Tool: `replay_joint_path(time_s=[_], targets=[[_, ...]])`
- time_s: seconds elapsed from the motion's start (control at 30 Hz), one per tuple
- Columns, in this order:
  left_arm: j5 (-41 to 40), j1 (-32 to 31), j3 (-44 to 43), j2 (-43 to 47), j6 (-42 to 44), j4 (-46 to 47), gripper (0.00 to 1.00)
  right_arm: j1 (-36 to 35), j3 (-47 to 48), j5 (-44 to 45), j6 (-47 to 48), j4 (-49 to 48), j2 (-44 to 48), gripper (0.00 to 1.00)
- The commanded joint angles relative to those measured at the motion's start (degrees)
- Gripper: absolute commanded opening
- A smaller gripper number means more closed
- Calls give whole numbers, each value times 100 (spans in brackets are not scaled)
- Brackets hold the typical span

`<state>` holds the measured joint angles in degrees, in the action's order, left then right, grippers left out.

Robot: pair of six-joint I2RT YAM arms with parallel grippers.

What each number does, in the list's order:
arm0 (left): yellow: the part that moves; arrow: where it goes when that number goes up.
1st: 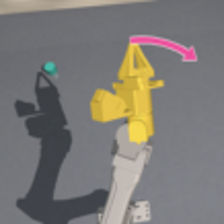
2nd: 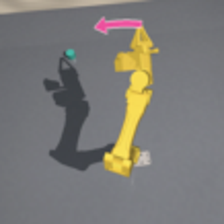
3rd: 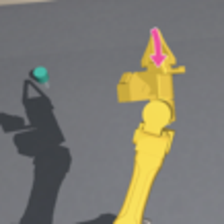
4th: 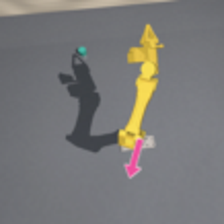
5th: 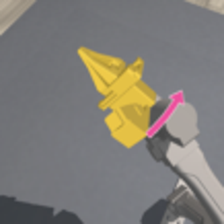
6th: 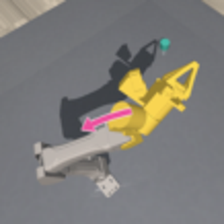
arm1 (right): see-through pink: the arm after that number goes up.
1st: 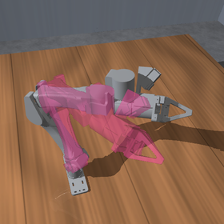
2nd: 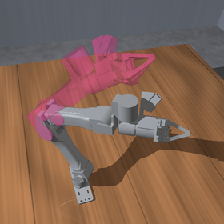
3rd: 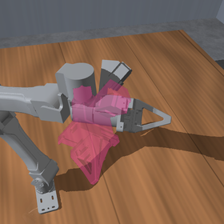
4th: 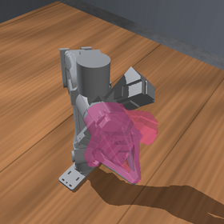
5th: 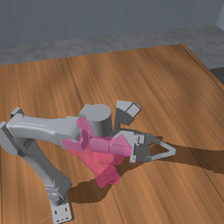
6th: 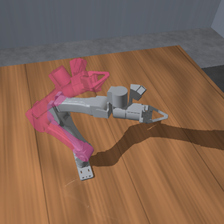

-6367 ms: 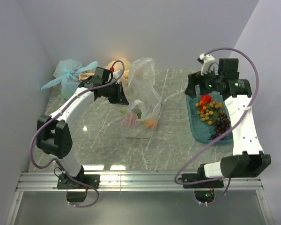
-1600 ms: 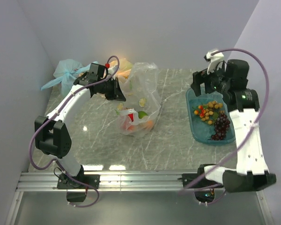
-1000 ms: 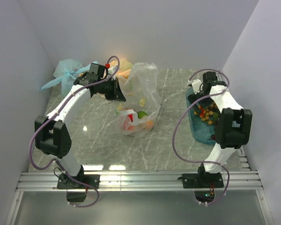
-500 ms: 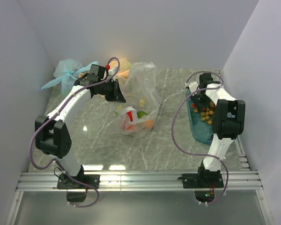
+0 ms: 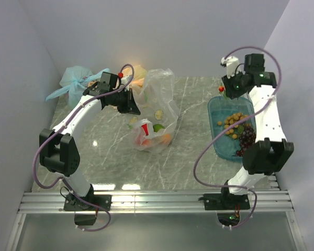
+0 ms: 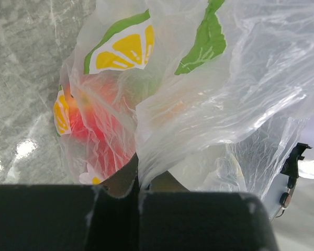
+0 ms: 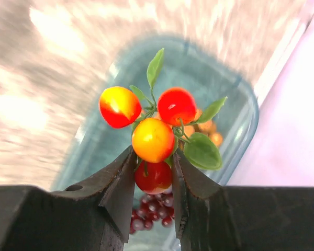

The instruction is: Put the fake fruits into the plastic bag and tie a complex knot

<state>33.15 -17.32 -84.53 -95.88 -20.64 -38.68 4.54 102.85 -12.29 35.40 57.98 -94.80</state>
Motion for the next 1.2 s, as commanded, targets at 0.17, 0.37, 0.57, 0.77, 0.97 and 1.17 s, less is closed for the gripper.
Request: replay_joint_path(time_s=[0.17, 0.37, 0.57, 0.77, 0.97, 1.17], targets=[[148, 18, -257, -19, 96, 44, 1, -1295, 1431, -2057, -1078, 576, 760, 13], [192, 18, -274, -36, 69, 62, 1, -3165, 834, -1936, -1369, -399, 886, 13], [184, 18, -432, -54, 122, -26, 1, -3933, 598, -1400, -1377, -953, -1, 12], [183, 18, -424, -80, 52, 9, 1, -4101, 131, -187, -1114, -1428, -898, 8], [166, 62, -485, -212, -10, 18, 0, -4171, 199, 368, -1157, -1661, -1504, 60], [174, 132, -573, -291, -36, 0, 0, -4163, 597, -762, -1211, -1140, -780, 84]])
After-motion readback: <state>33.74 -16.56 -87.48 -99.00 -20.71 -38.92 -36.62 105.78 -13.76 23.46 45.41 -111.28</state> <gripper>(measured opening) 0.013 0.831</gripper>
